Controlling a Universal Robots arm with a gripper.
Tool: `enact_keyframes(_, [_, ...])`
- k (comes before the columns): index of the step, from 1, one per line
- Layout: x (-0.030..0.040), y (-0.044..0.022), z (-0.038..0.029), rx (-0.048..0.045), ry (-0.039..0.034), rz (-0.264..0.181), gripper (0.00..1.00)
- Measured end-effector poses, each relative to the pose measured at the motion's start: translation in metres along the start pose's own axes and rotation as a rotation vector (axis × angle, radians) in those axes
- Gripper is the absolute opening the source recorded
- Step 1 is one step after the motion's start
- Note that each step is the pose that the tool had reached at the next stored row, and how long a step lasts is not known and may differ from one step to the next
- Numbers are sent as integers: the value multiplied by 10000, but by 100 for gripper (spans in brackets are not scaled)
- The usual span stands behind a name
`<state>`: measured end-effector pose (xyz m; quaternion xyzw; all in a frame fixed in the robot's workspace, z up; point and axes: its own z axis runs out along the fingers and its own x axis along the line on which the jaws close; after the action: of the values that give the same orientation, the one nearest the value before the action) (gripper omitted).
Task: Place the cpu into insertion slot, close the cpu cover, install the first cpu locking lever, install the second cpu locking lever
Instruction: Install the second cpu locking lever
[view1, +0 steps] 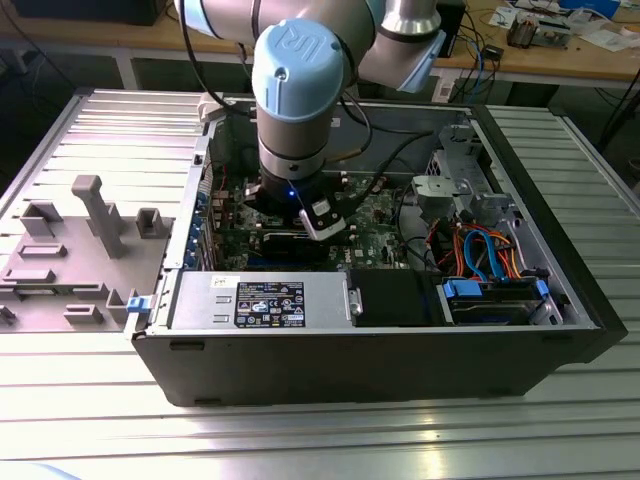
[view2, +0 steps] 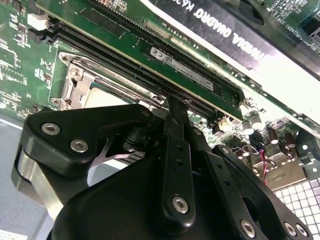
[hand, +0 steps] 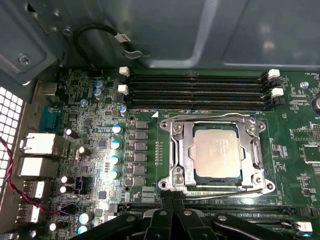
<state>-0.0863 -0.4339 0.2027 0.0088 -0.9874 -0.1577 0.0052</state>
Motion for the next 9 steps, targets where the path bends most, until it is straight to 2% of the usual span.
enact_keyframes(2, [8,29,36,-82,-3,-1,11])
enact_keyframes(9, [38,47,76,-148,-2,-2,11])
